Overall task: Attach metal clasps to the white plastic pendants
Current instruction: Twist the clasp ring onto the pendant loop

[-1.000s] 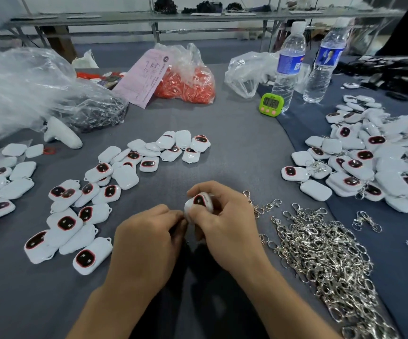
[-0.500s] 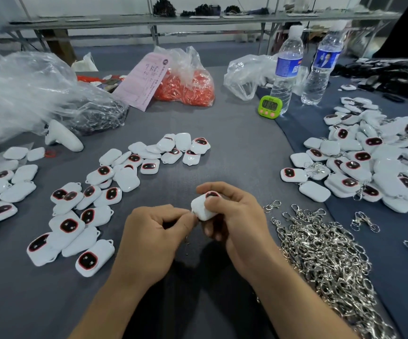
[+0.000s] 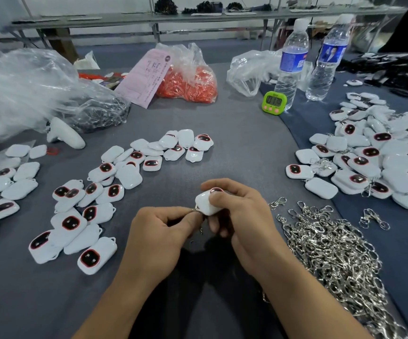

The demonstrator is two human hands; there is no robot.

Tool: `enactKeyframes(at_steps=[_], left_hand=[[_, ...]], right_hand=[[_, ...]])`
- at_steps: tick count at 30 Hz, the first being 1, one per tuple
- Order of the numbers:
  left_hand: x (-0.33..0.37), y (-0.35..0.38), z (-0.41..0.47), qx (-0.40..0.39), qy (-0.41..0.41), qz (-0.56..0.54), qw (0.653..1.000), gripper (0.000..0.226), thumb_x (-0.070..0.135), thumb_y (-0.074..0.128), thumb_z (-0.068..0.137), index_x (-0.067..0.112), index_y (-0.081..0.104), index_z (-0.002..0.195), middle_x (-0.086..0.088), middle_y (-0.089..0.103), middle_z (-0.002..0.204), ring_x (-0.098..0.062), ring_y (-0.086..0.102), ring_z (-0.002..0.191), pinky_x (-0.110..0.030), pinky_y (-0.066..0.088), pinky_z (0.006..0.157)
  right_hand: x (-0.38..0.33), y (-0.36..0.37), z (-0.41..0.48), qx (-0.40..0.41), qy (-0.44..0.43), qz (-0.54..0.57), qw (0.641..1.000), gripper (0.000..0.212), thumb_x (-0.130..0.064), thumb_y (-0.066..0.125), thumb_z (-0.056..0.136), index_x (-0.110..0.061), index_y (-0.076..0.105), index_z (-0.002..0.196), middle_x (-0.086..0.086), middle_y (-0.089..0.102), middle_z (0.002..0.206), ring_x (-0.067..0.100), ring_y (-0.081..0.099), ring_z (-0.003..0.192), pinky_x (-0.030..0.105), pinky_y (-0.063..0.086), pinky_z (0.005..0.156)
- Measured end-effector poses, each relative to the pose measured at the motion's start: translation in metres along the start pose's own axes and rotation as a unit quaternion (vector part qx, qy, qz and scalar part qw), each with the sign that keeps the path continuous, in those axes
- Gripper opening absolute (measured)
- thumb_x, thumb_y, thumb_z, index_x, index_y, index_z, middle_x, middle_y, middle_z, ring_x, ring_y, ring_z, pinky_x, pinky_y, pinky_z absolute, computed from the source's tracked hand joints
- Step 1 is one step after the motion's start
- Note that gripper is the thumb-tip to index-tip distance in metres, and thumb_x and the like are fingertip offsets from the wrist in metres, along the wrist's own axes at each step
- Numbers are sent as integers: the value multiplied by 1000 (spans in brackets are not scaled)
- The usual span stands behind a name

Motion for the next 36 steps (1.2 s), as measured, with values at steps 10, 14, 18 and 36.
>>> enactKeyframes(at_steps=[10,14,18,36], left_hand=[[15,0,-11,71,144,406,900,27,21,70,75,16,58,52,1,49,54,-24,47,45,-25,18,48],[4,-1,-9,112,95,340,929,20,28,72,85,21,69,67,5,55,63,-19,52,57,-30,33,51],[-3,-2,-4,113,23,192,975,8,23,80,73,31,76,71,12,64,63,-6,60,64,-16,42,57],[10,2,-10,61,97,182,977,23,13,85,74,35,77,77,23,71,75,-3,65,75,-19,46,70]], right_hand=[[2,17,-16,4,-194,-303,933,19,-15,69,88,-34,68,90,-12,65,70,5,57,58,12,42,54],[3,5,-7,36,-127,-252,959,16,-19,70,82,-32,71,91,-12,70,76,4,64,65,17,50,61],[-1,-4,-1,10,-88,-273,958,14,-19,72,76,-30,74,84,-11,71,71,6,64,62,25,51,61],[-8,-22,4,-32,-43,-286,957,25,-23,68,66,-30,79,88,-7,74,75,5,60,61,26,50,63]])
Point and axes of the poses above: each hand's wrist, its own z-axis towards the middle knuckle, its own y-axis out of the palm, x = y × z, the point moved 4 cm from there along z, towards the middle knuckle
